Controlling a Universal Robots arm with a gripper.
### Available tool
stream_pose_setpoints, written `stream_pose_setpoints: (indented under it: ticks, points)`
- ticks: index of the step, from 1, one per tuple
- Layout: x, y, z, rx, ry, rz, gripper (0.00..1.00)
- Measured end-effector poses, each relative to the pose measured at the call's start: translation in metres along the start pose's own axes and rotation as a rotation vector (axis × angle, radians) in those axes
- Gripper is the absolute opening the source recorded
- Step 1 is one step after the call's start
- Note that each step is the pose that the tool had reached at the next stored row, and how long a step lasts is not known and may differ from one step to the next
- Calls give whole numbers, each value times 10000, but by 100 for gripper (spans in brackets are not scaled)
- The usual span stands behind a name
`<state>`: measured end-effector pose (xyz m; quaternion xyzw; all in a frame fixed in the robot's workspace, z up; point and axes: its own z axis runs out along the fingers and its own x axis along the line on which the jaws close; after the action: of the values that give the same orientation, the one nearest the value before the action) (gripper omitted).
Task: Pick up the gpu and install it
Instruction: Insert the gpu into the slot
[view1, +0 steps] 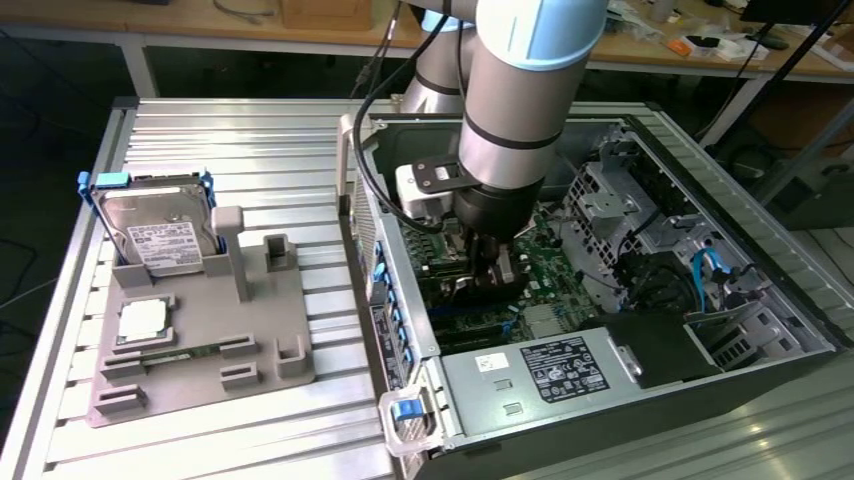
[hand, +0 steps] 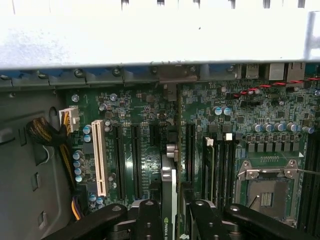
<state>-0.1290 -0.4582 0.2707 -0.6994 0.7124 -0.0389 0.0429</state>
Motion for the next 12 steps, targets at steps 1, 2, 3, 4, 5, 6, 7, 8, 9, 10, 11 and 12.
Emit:
stream_pose_setpoints:
  ticks: [1,2,3,4,5,6,7,8,9,10,11,12]
  points:
    - [0,0,2,0,0,0,27]
    - [0,1,8,1,-2,0,27]
    - [0,2,17,1,0,0,27]
    - [1,3,25,-3,2,-1,27]
    - [1,4,32,-5,-2,0,27]
    - [1,6,39,-5,-10,2,27]
    - [0,6,43,-3,-14,3,27]
    - [-1,6,48,1,-19,3,27]
    - [-1,6,56,6,-29,4,27]
    - [0,6,55,4,-25,3,27]
    - [0,6,53,2,-22,3,27]
    - [0,6,52,0,-19,2,27]
